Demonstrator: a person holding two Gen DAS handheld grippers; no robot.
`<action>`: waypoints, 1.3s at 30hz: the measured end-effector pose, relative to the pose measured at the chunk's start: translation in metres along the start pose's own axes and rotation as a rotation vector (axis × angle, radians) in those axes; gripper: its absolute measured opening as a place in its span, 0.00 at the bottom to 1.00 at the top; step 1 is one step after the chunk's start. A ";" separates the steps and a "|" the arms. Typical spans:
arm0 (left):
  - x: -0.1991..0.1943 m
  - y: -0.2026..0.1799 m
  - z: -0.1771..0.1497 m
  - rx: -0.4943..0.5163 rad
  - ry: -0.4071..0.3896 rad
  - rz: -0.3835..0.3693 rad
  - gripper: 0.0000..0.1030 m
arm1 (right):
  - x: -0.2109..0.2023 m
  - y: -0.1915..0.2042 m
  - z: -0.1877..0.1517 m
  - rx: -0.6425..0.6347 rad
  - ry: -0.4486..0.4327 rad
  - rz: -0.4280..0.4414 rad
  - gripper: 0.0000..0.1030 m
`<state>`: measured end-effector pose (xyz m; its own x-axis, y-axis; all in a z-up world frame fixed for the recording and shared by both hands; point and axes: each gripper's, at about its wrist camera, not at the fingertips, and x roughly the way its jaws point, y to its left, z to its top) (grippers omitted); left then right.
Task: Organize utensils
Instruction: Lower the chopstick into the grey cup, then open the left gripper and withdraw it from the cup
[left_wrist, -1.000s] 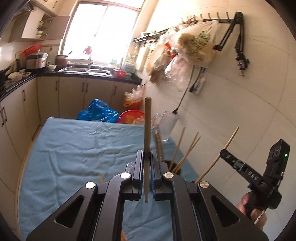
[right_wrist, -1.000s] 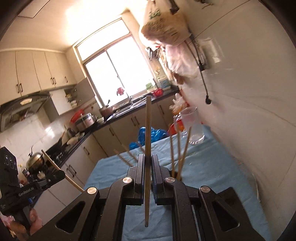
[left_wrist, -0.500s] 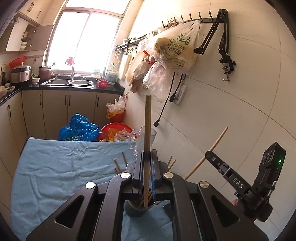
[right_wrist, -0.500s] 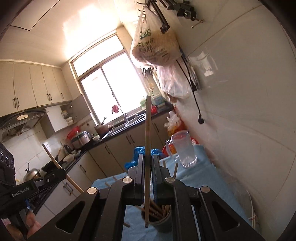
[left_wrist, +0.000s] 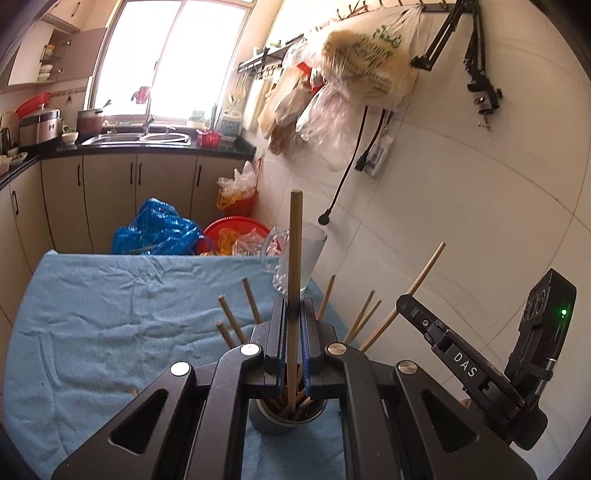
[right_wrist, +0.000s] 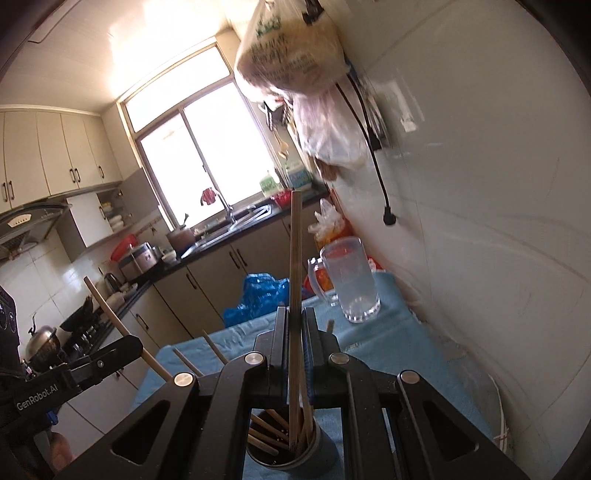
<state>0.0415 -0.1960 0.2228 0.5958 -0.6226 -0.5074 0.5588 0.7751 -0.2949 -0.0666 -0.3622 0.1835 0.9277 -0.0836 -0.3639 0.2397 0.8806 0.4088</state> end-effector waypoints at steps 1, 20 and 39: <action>0.002 0.002 -0.002 -0.001 0.007 0.003 0.07 | 0.003 -0.001 -0.003 0.002 0.012 -0.001 0.07; 0.014 0.019 -0.025 -0.004 0.058 0.043 0.08 | 0.026 0.002 -0.032 -0.023 0.137 -0.006 0.09; -0.077 0.045 -0.050 -0.015 -0.088 0.174 0.76 | -0.047 0.019 -0.051 -0.168 0.023 -0.237 0.87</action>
<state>-0.0078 -0.1076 0.2080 0.7315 -0.4854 -0.4789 0.4347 0.8731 -0.2210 -0.1200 -0.3182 0.1659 0.8441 -0.2876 -0.4525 0.3967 0.9027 0.1664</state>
